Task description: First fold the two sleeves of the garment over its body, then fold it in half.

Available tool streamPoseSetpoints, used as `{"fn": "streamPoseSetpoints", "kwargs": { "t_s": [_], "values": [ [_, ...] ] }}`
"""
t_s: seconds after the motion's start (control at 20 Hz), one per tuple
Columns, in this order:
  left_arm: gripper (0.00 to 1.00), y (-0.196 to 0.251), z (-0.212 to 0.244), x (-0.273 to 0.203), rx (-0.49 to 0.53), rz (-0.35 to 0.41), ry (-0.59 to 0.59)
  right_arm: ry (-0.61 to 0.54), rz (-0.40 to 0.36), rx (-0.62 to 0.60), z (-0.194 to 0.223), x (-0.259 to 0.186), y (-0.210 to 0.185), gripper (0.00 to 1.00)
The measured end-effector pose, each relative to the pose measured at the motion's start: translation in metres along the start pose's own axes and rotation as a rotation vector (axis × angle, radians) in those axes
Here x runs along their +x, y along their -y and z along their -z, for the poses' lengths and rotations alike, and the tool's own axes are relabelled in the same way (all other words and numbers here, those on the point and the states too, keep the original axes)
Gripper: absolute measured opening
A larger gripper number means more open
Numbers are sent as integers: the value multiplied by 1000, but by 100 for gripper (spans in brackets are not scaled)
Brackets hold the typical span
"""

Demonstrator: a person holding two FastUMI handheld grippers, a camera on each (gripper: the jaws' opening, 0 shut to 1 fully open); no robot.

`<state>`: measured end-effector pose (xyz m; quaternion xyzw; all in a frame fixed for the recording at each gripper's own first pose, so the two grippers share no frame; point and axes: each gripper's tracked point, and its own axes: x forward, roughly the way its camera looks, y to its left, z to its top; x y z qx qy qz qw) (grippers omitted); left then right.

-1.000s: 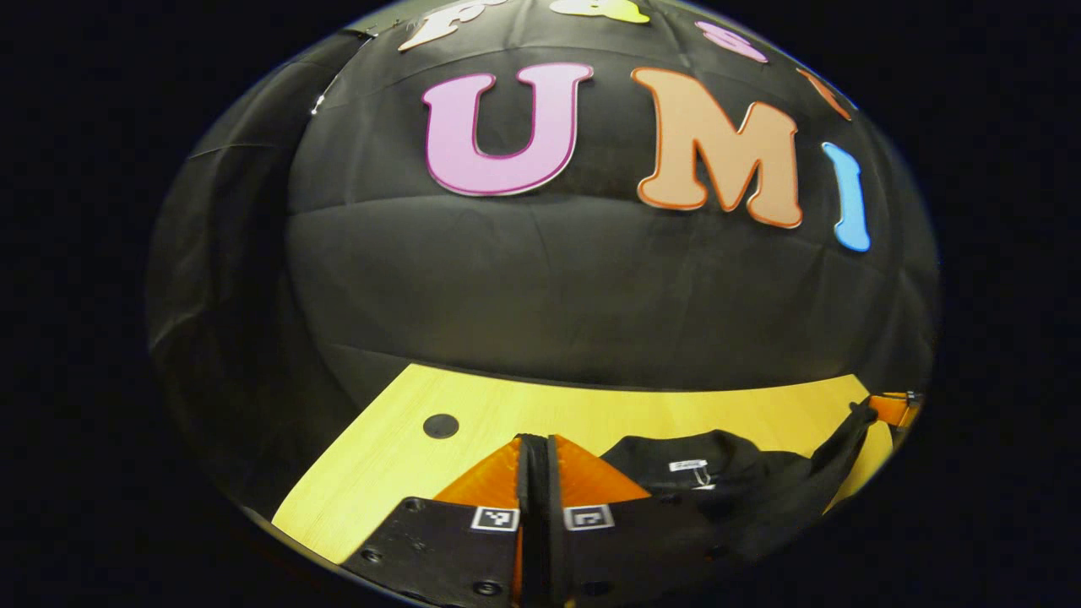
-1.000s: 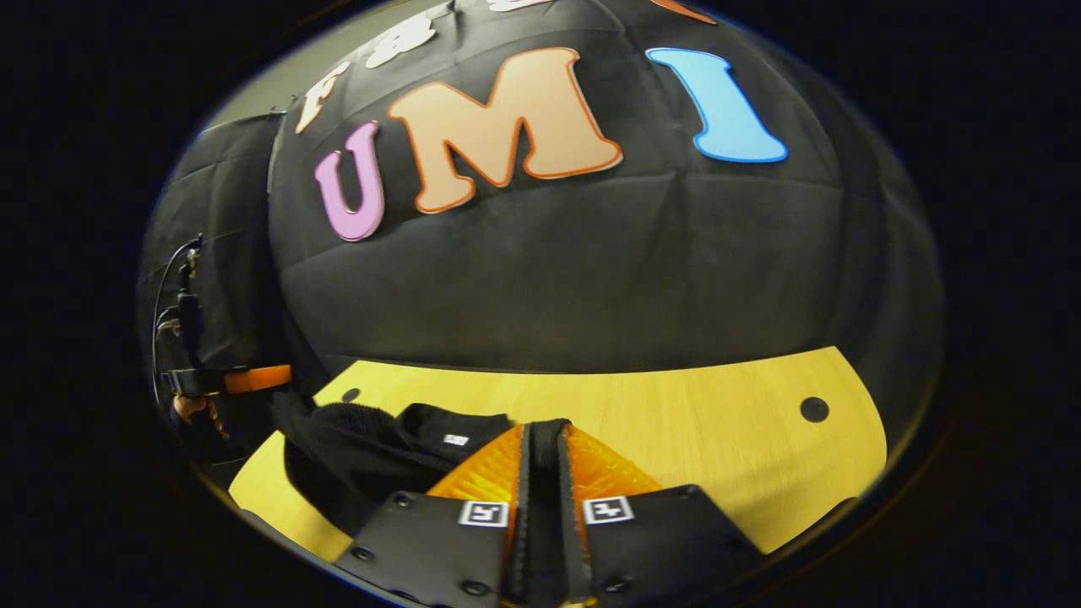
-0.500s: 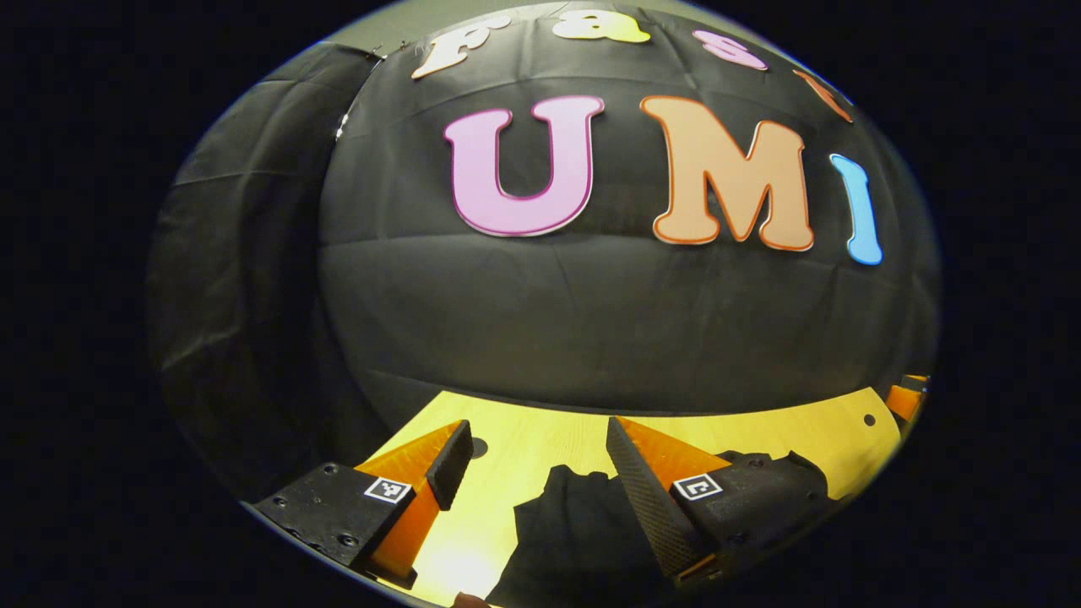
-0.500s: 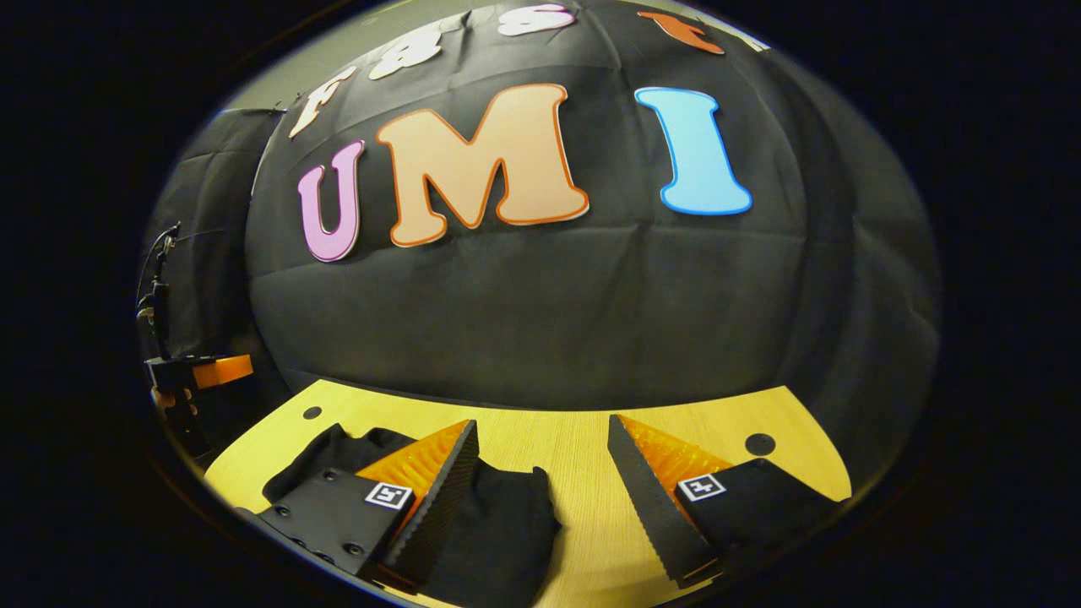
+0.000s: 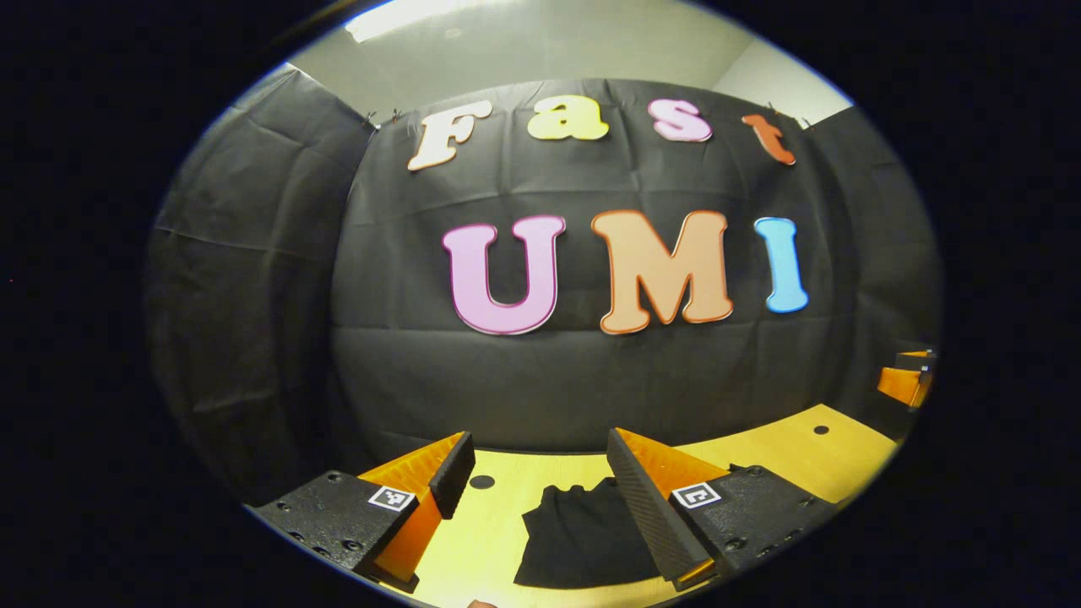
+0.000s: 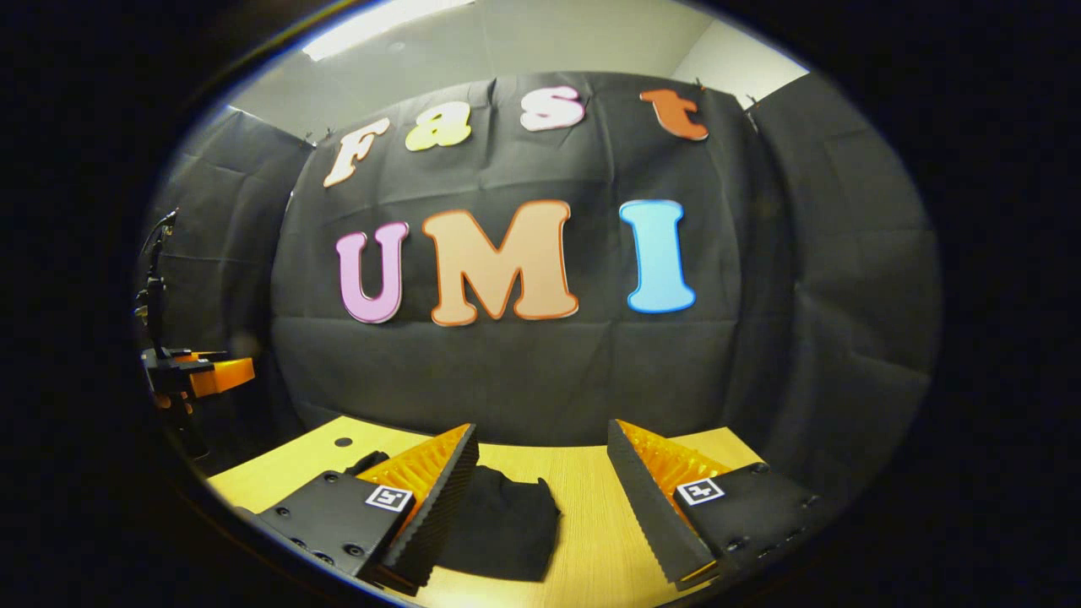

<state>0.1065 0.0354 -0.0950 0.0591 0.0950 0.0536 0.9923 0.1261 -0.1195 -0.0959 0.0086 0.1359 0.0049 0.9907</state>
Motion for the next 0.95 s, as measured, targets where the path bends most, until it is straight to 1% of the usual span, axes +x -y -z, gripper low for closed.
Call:
{"fn": "streamPoseSetpoints", "kwargs": {
  "t_s": [0.05, 0.1, 0.15, 0.2, 0.25, 0.35, 0.4, 0.45, 0.5, 0.55, 0.6, 0.65, 0.7, 0.8, 0.85, 0.9, 0.95],
  "values": [
    [96, -2, -6, -20, 7, 5, 11, 18, 5, 0, -3, -25, -5, 94],
    [96, -5, -10, -42, 8, 11, 17, 30, 8, 0, -4, -50, -10, 96],
    [96, -6, -12, -62, 8, 17, 20, 38, 9, -2, -4, -68, -14, 96],
    [96, -6, -14, -81, 6, 25, 29, 42, 12, 2, -2, -88, -18, 93],
    [96, -6, -18, -99, 5, 31, 39, 42, 10, 9, 1, -109, -23, 96],
    [96, -8, -22, -133, 12, 41, 52, 43, 11, 23, 7, -145, -30, 97],
    [94, -9, -22, -146, 19, 47, 57, 41, 4, 28, 10, -158, -35, 97],
    [94, -10, -23, -159, 21, 50, 59, 45, 0, 29, 10, -172, -39, 94],
    [96, -12, -24, -172, 15, 56, 62, 51, -1, 27, 10, -185, -40, 94],
    [96, -13, -25, -183, 3, 59, 65, 58, 4, 28, 9, -195, -40, 94],
    [96, -15, -24, -192, -5, 59, 61, 54, -1, 35, 11, -205, -43, 97],
    [96, -19, -26, -201, -7, 54, 63, 55, -9, 42, 12, -214, -48, 94],
    [94, -22, -28, -208, -3, 50, 70, 60, -9, 44, 12, -220, -49, 97],
    [96, -27, -31, -221, 17, 48, 79, 70, -7, 53, 9, -233, -50, 97],
    [96, -29, -35, -225, 27, 47, 89, 76, -11, 58, 7, -238, -53, 100],
    [96, -31, -38, -229, 33, 47, 96, 79, -10, 60, 5, -241, -54, 97],
    [96, -30, -40, -232, 33, 51, 98, 81, -7, 62, 3, -243, -54, 97]
  ]
}}
